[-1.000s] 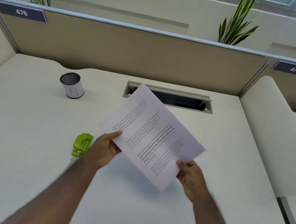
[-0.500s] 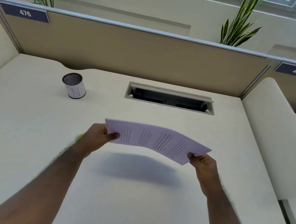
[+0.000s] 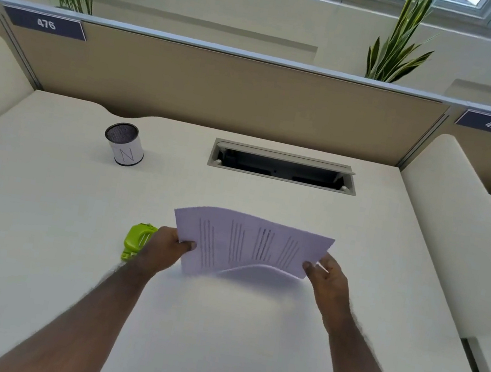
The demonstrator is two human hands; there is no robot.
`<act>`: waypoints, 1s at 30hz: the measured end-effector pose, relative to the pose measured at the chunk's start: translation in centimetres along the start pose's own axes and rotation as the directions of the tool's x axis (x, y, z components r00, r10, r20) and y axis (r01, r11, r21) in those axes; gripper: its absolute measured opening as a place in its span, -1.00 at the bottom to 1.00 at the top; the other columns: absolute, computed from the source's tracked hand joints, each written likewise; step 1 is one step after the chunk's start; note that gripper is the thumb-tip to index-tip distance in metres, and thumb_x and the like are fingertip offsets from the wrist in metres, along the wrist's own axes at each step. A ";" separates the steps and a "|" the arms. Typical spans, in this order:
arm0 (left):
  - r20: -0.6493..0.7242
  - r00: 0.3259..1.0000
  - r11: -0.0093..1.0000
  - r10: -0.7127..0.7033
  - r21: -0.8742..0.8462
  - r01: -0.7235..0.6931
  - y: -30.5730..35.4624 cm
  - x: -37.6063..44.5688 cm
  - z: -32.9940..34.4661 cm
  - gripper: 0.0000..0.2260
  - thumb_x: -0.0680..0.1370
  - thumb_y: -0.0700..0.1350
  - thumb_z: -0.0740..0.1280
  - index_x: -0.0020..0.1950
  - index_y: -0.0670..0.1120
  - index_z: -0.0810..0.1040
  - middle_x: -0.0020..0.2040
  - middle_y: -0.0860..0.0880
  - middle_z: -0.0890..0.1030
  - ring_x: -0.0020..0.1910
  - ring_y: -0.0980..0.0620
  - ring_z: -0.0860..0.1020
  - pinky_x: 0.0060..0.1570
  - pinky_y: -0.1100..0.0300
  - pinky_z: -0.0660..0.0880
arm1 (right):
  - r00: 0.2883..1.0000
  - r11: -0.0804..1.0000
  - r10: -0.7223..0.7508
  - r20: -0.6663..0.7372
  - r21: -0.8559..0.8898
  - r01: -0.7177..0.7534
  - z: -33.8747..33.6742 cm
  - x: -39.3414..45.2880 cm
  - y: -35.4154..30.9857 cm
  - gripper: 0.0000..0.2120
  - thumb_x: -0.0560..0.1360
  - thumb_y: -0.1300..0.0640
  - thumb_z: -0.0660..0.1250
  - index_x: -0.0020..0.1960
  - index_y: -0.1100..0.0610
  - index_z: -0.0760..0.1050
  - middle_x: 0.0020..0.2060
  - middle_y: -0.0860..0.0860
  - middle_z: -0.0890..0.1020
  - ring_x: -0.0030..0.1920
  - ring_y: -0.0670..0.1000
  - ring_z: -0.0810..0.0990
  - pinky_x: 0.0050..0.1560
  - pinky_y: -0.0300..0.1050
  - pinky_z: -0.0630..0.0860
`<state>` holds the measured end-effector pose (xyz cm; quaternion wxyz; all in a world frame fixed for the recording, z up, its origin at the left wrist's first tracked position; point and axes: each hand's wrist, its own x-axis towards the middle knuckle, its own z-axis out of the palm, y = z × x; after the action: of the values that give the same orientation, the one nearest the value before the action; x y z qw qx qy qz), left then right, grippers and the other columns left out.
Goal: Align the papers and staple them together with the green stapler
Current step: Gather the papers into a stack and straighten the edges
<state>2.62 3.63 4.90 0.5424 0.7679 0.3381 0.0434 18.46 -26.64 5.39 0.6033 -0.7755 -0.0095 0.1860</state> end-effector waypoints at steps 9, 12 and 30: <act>0.377 0.911 0.738 -0.167 -0.565 0.369 0.1 -3.9 4.9 -0.76 0.53 -0.24 0.36 0.20 -0.16 0.57 0.10 -0.14 0.70 0.00 -0.11 0.70 -0.08 0.07 0.64 | 0.898 0.860 0.272 0.346 0.330 -0.388 4.0 -2.4 0.6 -0.49 0.53 0.10 0.36 0.42 0.26 0.37 0.26 0.27 0.58 0.19 0.27 0.61 0.14 0.17 0.58; 0.431 0.893 0.742 -0.132 -0.554 0.377 -0.2 -4.0 4.8 -0.82 0.53 -0.25 0.35 0.14 -0.19 0.56 0.13 -0.17 0.68 -0.02 -0.10 0.70 -0.03 0.04 0.64 | 0.942 0.885 0.224 0.250 0.354 -0.304 3.9 -1.9 0.2 -0.64 0.54 0.28 0.35 0.33 0.26 0.48 0.15 0.21 0.67 0.14 0.21 0.65 0.13 0.15 0.59; 0.133 0.963 0.888 0.237 -0.433 -0.159 6.4 -0.9 0.4 -0.86 0.46 -0.09 0.46 0.00 -0.01 0.71 0.01 0.01 0.74 -0.01 0.05 0.68 -0.01 0.23 0.60 | 0.963 0.994 -0.110 0.245 0.049 0.101 2.2 -1.2 -4.1 -0.82 0.51 0.21 0.41 -0.11 -0.06 0.68 -0.18 -0.19 0.75 -0.15 -0.22 0.69 -0.14 -0.38 0.57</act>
<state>5.12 1.58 10.54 0.7153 0.6651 0.1899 0.0998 17.58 -23.72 9.12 0.6204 -0.7336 -0.1224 0.2488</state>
